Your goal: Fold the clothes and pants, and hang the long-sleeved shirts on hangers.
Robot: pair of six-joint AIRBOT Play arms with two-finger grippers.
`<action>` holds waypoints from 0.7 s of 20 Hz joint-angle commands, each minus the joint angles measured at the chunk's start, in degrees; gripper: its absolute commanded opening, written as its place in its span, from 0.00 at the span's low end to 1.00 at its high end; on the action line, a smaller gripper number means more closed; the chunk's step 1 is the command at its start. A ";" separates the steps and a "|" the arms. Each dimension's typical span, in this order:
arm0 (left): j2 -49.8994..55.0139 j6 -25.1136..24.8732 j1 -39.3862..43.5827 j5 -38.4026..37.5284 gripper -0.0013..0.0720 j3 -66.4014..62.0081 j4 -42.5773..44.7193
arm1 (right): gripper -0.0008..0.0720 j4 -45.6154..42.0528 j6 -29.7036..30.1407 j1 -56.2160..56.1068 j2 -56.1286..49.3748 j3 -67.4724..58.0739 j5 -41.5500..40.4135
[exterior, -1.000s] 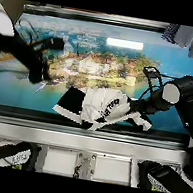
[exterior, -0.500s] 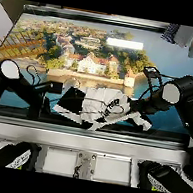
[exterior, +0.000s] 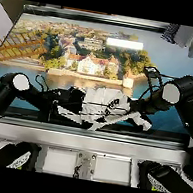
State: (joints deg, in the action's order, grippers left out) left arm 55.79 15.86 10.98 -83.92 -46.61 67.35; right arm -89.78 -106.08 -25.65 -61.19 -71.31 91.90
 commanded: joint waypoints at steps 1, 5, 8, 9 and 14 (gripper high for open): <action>0.39 -0.04 2.45 1.57 0.03 0.20 -1.64 | 0.04 0.00 -0.02 -0.02 -0.02 0.02 0.02; 5.51 -0.04 2.38 2.19 0.03 0.20 -8.85 | 0.04 0.02 0.00 -0.02 -0.04 0.02 0.02; 9.64 -0.02 2.45 2.34 0.03 0.20 -11.10 | 0.04 0.02 -0.02 -0.02 -0.02 0.02 0.02; 10.64 -0.02 2.43 2.29 0.03 0.20 -11.69 | 0.04 0.17 -0.04 -0.02 -0.04 0.02 0.04; 13.00 -0.02 2.45 2.67 0.03 0.20 -12.04 | 0.04 1.51 3.41 -0.02 0.00 -0.76 -0.13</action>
State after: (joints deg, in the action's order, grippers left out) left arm 67.24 15.79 13.39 -81.36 -46.44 56.25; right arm -88.88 -105.06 -25.65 -61.19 -71.53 91.90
